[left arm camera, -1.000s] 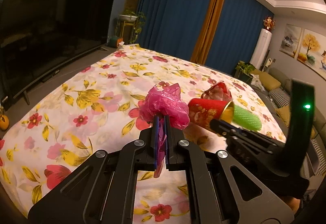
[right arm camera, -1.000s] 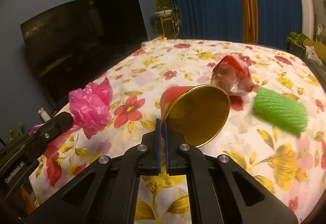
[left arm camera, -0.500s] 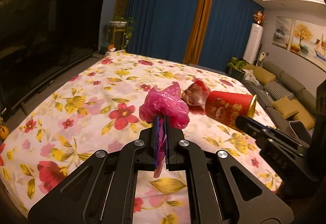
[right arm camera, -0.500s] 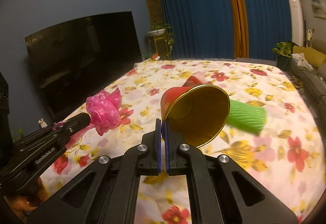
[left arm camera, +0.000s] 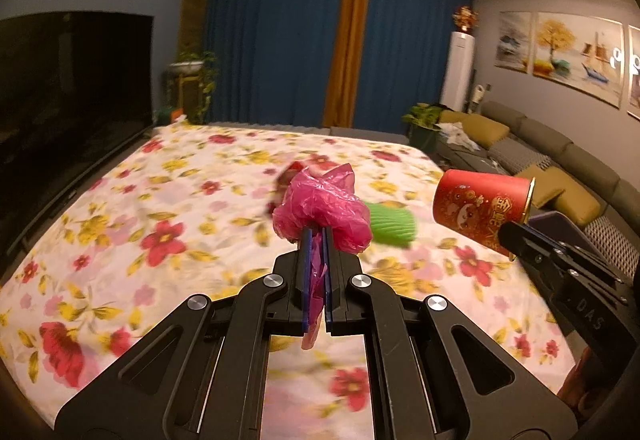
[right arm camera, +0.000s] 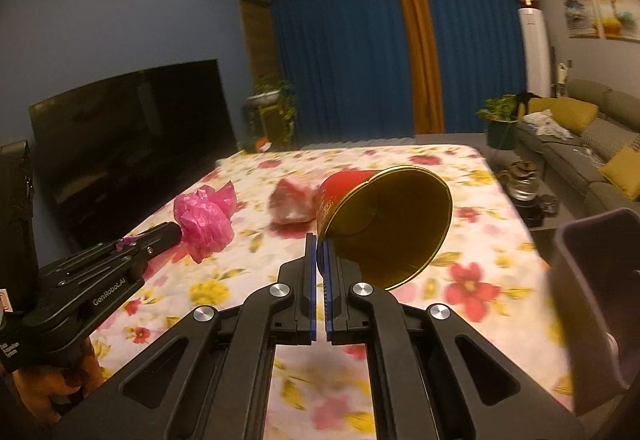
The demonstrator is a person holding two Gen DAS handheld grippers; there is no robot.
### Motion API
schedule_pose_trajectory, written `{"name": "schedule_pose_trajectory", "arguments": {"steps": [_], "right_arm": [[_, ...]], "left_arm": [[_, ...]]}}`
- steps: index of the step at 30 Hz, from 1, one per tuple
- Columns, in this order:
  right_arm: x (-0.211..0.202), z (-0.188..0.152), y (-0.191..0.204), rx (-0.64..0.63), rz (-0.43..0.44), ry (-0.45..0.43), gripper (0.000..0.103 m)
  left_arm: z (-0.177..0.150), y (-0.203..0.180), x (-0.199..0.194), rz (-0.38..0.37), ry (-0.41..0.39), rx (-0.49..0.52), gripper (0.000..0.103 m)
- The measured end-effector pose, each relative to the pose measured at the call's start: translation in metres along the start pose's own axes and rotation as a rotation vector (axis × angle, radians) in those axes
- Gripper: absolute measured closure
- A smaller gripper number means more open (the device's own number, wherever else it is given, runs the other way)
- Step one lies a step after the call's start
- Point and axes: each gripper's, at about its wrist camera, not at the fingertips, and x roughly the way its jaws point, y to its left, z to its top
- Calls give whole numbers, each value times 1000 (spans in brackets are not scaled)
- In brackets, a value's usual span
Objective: Collect trash
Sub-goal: 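Carry the pink bag and red cup over the grey bin with both tools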
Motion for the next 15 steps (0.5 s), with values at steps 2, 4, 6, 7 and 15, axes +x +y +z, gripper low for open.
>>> {"name": "schedule_pose_trajectory", "arguments": {"steps": [2,4,6,7,15], "right_arm": [[-14,0,-14,8,-24,-16,99],[-28,-1,-28,16,-55,-34,99],[-40,-1,-39,24,-79,-47,99],[-48,-2,-48,28,-101,-57,99],[-99,-10,-127,100,-280,-107,99]], "left_arm": [[1,-17,1,-20,-4,21,99],[1,-34,2,-44,-8,42,99],[2,-55,5,-74,-12,66,99],[3,-64,5,-84,-14,74,99],[6,-161,18,-260,-38,173,99]]}}
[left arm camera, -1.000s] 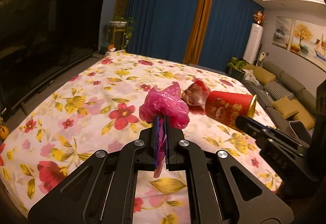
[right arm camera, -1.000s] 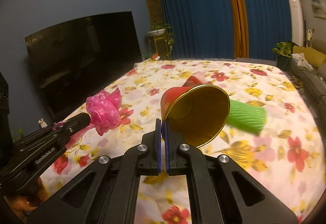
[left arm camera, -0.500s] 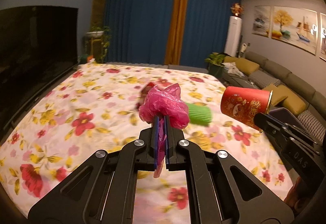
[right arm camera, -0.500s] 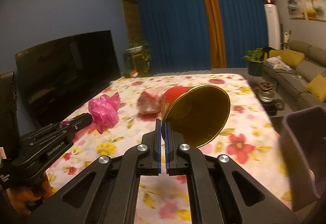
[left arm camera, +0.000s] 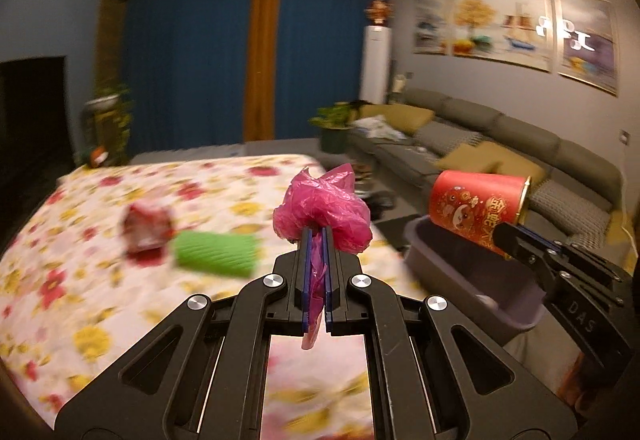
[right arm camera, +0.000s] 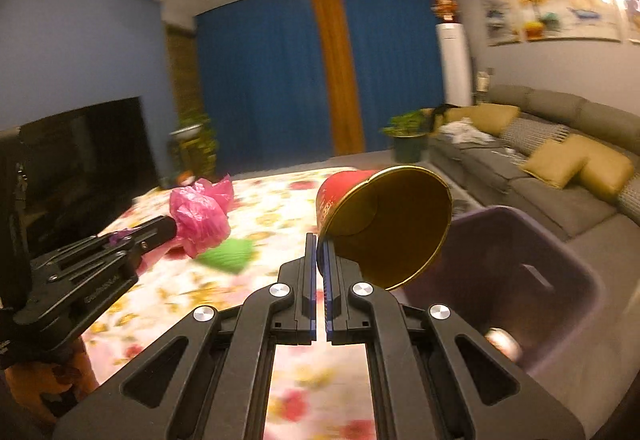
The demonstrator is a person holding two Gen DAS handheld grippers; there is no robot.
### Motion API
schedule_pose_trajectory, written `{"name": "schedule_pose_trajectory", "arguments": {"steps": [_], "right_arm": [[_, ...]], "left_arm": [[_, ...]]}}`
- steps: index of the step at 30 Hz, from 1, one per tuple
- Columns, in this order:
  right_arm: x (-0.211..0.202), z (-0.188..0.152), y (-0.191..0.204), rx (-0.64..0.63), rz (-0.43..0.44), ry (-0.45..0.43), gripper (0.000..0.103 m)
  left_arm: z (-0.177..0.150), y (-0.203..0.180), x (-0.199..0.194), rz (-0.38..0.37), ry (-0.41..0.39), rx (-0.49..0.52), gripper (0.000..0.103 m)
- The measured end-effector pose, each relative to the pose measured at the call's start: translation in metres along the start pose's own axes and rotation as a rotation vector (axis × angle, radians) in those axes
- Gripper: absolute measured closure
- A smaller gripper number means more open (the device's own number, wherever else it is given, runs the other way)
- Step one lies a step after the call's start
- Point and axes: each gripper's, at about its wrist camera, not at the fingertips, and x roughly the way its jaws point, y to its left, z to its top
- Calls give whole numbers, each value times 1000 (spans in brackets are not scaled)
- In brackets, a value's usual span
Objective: Collect trash
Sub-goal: 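Carry the pink bag and red cup over the grey bin with both tools, then open both tools to drop the pink bag and red cup into the bin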
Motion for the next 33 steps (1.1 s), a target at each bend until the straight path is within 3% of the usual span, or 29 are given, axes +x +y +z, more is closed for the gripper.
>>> {"name": "schedule_pose_trajectory", "arguments": {"steps": [4,11,18,27,30,32,33], "right_arm": [[-9,-1,-44,55,-77,-10,99],[-12,-7,-77,70,-143,-14,99],[0,-12,-90,97,-153,0,99],[15,-7,-95,123,-145,19,99],[14,-8,-96,140,-152,13,91],[12,-6,-99,147,-167,2,64],[10,-6,-100,151,-178,-10,58]], "left_arm": [[3,-42,22,-104,6,36,99],[4,-93,52,-210,18,70,99],[-2,-122,74,-263,48,89,99],[-7,-125,96,-292,96,85,99],[-9,-127,103,-310,116,89,98],[-11,-128,107,-331,133,88,98],[-12,-129,108,-341,138,90,98]]}}
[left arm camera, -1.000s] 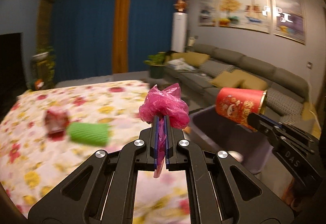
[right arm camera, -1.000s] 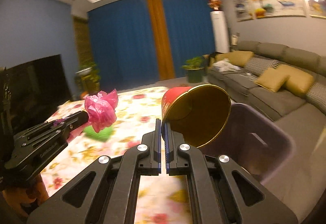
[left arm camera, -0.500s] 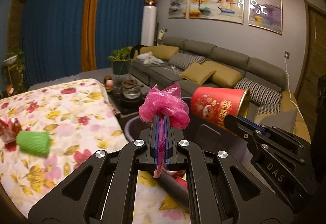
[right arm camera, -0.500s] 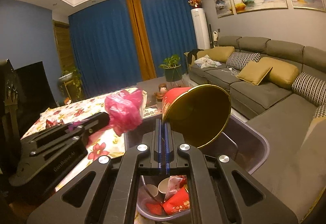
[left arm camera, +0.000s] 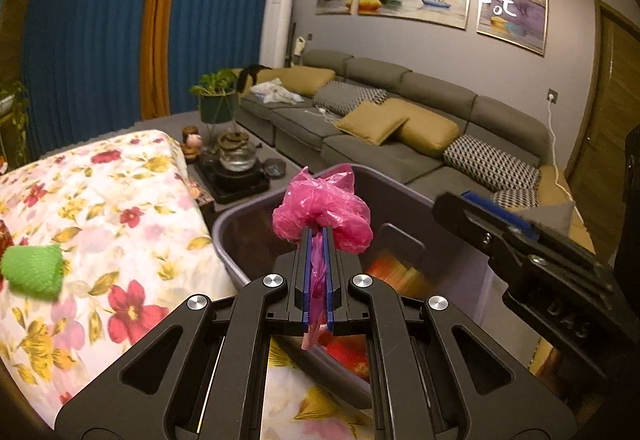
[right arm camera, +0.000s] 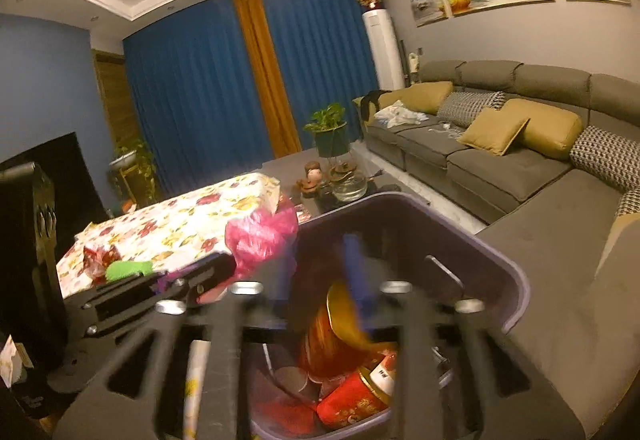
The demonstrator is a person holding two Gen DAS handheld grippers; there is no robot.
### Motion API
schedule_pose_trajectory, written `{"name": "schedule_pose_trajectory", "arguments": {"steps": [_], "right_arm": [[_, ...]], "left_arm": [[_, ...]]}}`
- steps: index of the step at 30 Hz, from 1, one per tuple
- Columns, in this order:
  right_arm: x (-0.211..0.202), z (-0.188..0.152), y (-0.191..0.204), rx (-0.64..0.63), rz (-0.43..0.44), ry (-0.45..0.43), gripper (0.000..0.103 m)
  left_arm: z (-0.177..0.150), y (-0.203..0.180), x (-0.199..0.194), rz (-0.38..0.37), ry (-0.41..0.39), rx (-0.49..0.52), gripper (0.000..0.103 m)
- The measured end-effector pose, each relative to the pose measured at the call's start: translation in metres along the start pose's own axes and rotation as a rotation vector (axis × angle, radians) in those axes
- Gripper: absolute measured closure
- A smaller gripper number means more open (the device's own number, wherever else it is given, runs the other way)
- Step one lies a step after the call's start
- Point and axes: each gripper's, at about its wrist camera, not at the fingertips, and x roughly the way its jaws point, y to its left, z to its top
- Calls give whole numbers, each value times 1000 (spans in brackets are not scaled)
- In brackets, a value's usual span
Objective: Collect trash
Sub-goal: 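Open both tools to drop the pink bag and red cup into the bin, then move both open tools back to the snack wrapper and green mesh sleeve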
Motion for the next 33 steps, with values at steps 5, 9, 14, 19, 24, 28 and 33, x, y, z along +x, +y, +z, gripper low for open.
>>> {"name": "schedule_pose_trajectory", "arguments": {"steps": [5,9,14,19,24,28,33], "right_arm": [[-5,1,-7,19,-21,-20,54],[-9,0,-13,37,-29,-28,50],[-12,-2,-9,39,-25,-34,47],[-14,-3,1,23,-24,-37,42],[-19,-3,16,-3,-21,-52,36],[-24,-1,25,-14,-17,-67,33],[-28,-1,38,-34,-6,-76,33]], "left_arm": [[-6,-5,7,6,29,38,81],[-8,2,2,26,10,18,48],[-9,8,-12,117,-11,30,38],[-10,20,-28,218,-14,8,35],[-11,30,-48,259,-38,-18,29],[-9,32,-61,267,-63,-28,25],[-8,42,-76,304,-86,-37,23]]}}
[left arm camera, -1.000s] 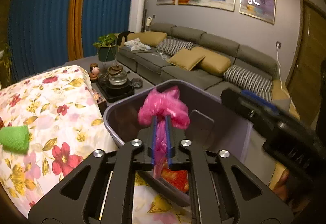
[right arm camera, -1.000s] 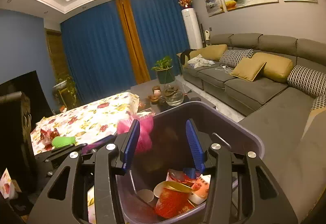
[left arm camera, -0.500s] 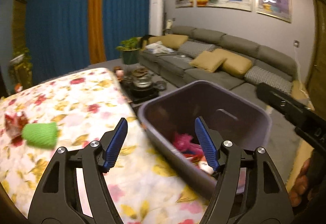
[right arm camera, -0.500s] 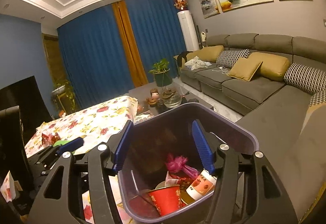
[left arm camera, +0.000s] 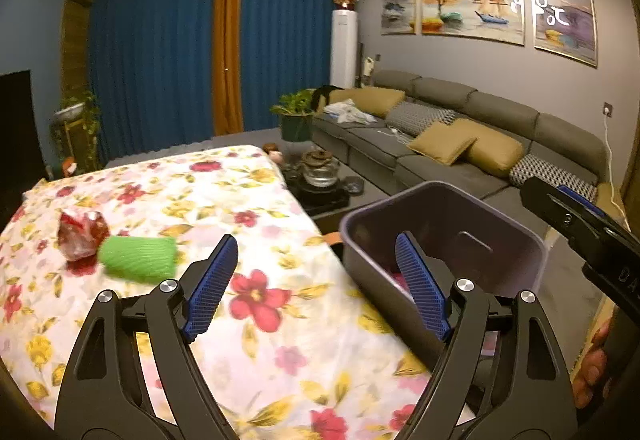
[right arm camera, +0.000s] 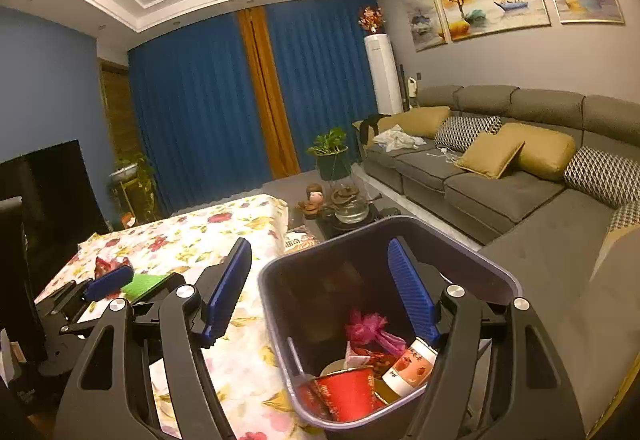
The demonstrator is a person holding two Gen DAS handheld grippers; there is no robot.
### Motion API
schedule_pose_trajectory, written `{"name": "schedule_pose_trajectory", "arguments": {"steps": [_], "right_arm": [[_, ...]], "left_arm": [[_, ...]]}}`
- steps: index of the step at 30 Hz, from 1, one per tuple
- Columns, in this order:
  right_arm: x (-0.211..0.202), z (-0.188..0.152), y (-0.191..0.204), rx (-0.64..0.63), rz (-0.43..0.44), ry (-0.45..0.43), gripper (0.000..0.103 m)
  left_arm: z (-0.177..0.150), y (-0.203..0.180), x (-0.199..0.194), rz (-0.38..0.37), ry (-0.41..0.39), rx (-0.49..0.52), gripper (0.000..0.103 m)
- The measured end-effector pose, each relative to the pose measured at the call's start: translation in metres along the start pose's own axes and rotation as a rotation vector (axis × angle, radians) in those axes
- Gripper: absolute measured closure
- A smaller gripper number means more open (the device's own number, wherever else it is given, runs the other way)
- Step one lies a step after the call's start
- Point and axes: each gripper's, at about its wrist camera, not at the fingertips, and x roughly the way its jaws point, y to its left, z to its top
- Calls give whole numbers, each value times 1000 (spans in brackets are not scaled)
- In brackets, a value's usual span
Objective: Collect trash
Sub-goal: 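Move both open tools back to the snack wrapper and green mesh sleeve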
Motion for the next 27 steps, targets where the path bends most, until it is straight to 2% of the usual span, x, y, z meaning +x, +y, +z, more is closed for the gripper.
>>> {"name": "schedule_pose_trajectory", "arguments": {"steps": [13,21,27], "right_arm": [[8,-2,73,-80,111,6,30],[33,-4,129,-121,185,39,29],[56,-4,163,-133,224,66,29]], "left_arm": [[4,74,-31,207,-33,-64,23],[8,130,-51,352,-64,-96,23],[10,173,-59,431,-69,-124,23]]}}
